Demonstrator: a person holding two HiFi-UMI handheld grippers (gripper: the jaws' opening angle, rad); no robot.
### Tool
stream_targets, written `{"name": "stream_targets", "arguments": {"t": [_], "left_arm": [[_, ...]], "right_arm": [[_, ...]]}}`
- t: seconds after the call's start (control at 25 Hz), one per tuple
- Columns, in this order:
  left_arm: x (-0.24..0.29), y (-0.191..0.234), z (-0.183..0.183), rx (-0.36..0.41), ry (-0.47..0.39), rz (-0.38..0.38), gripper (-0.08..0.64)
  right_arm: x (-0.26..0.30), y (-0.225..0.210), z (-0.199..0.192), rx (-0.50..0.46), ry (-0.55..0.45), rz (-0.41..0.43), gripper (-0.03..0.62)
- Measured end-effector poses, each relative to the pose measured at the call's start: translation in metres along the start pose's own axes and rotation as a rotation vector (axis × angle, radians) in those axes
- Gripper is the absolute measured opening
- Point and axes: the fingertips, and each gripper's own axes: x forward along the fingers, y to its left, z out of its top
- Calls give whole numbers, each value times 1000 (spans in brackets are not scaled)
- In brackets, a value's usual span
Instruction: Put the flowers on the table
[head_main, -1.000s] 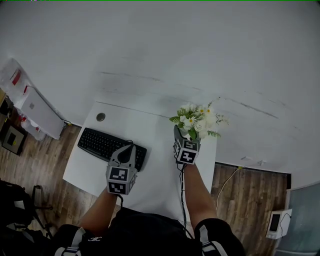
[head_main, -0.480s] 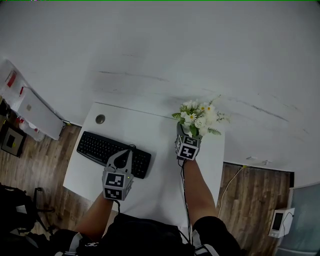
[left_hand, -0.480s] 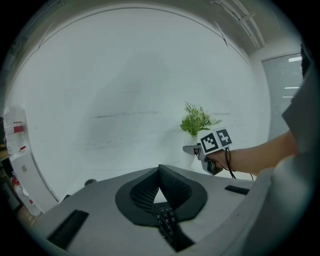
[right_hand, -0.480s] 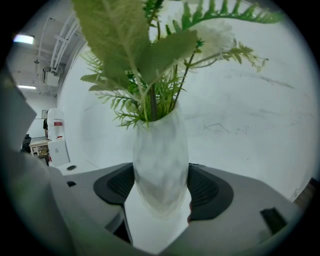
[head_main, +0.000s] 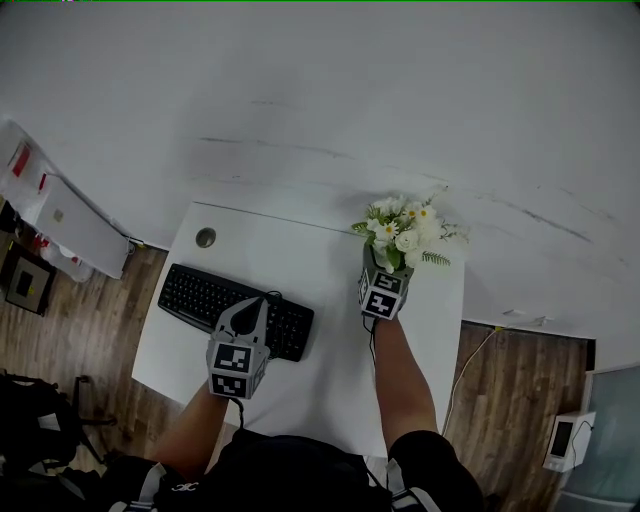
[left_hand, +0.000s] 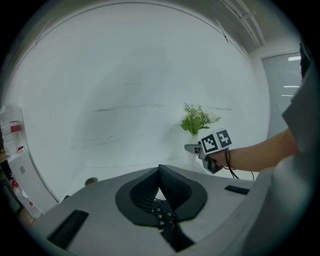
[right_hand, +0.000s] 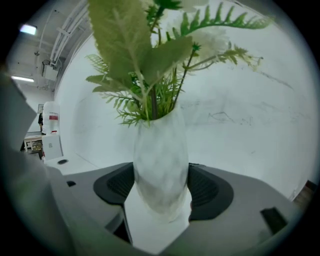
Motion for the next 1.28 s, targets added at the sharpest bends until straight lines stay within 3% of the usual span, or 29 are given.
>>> {"name": "stream_targets", "arguments": {"t": [0.32,0.44,0.56,0.64,0.76,0.84,0.96,1.28], "left_arm": [[10,-6,3,-1,-4,-36,2],[7,-10,9,8,-3,-44,2],[3,-18,21,2,-27,-54,2],[-2,-25,31,0,-45,-61,2],[-11,-38,47,-6,-82,-73,2],[-20,-47,56,-17,-103,-74,2],[-32,-63,71,-40,-137,-77,2],[-62,-109,105,-44,-221,-115,2]], "right_arm": [[1,1,-1,62,14,25,356],[-15,2,2,87,-14,52,400],[-41,-3,4,92,-20,42,405],[-65,-6,8,86,-30,29,332],[-105,-8,21,67,-77,28,103],[-131,-10,32,86,-101,42,6],[-169,-15,50,131,-126,75,2],[-257,-40,113,89,-194,53,2]]}}
